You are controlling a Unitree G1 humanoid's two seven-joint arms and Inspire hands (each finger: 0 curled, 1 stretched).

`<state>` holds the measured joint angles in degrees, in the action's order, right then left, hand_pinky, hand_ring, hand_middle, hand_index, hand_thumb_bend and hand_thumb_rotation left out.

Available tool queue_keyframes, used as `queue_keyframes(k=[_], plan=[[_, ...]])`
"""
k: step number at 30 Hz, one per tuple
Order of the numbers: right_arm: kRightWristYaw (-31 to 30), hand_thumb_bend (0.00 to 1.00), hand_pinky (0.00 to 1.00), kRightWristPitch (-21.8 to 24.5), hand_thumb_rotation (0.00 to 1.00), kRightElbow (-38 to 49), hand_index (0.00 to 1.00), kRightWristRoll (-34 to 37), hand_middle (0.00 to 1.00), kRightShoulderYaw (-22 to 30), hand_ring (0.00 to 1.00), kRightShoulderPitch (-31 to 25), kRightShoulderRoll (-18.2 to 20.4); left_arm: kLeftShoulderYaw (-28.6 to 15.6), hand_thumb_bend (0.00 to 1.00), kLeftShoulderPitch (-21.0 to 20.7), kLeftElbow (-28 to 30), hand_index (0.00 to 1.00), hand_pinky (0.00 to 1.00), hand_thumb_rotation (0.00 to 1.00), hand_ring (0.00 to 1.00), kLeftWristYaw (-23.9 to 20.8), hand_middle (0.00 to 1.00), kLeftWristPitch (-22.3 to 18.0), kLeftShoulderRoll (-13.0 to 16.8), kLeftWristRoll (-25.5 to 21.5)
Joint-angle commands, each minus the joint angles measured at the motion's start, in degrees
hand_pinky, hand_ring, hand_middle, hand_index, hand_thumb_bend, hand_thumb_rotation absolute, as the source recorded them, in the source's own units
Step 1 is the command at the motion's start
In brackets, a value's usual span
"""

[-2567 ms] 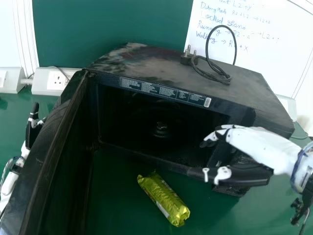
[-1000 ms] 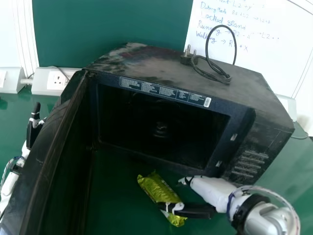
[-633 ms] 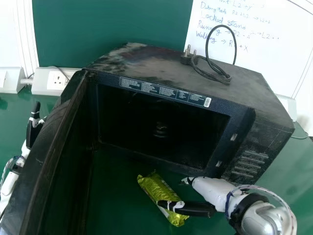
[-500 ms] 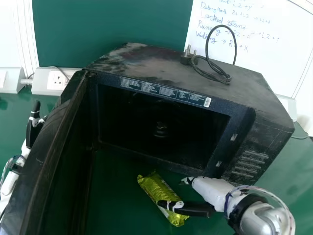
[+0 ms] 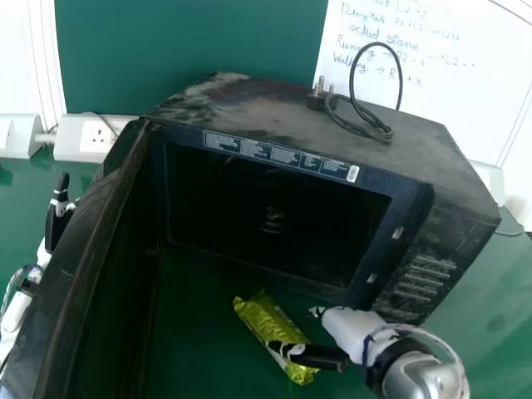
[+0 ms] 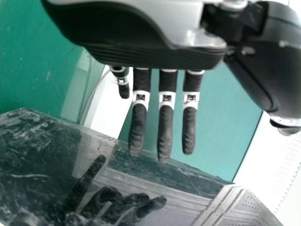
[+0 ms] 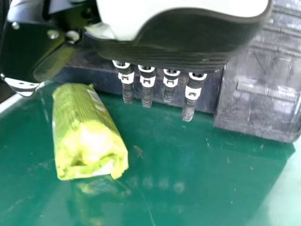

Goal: Put biscuit inside oven

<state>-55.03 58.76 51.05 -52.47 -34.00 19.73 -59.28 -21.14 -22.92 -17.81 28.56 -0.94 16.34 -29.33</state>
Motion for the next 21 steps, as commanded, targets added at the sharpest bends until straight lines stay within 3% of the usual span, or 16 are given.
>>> queue_keyframes(k=[1,10,21], plan=[[-2.0,0.93,0.86,-1.6,0.46,-1.5,0.98,-3.5,0.99,-0.6,0.98,-0.6,2.4,0.1,0.52,0.9,0.9,0.49,0.25,0.07,0.32,0.4,0.41,0.2,0.1,-0.2],[-7.2,0.95,0.85,-8.8,0.46,-7.3,0.97,-12.8,1.00,2.4,0.97,-3.6,11.7,0.0,0.52,0.9,1.2,0.49,0.25,0.07,0.31,0.1,0.41,0.3,0.1,-0.1],[-13.1,0.93,0.86,-17.6,0.46,-11.2,0.99,-19.5,1.00,8.2,0.98,-6.0,21.1,0.2,0.52,1.1,1.7,0.49,0.25,0.07,0.31,-0.1,0.41,0.4,0.0,0.1]])
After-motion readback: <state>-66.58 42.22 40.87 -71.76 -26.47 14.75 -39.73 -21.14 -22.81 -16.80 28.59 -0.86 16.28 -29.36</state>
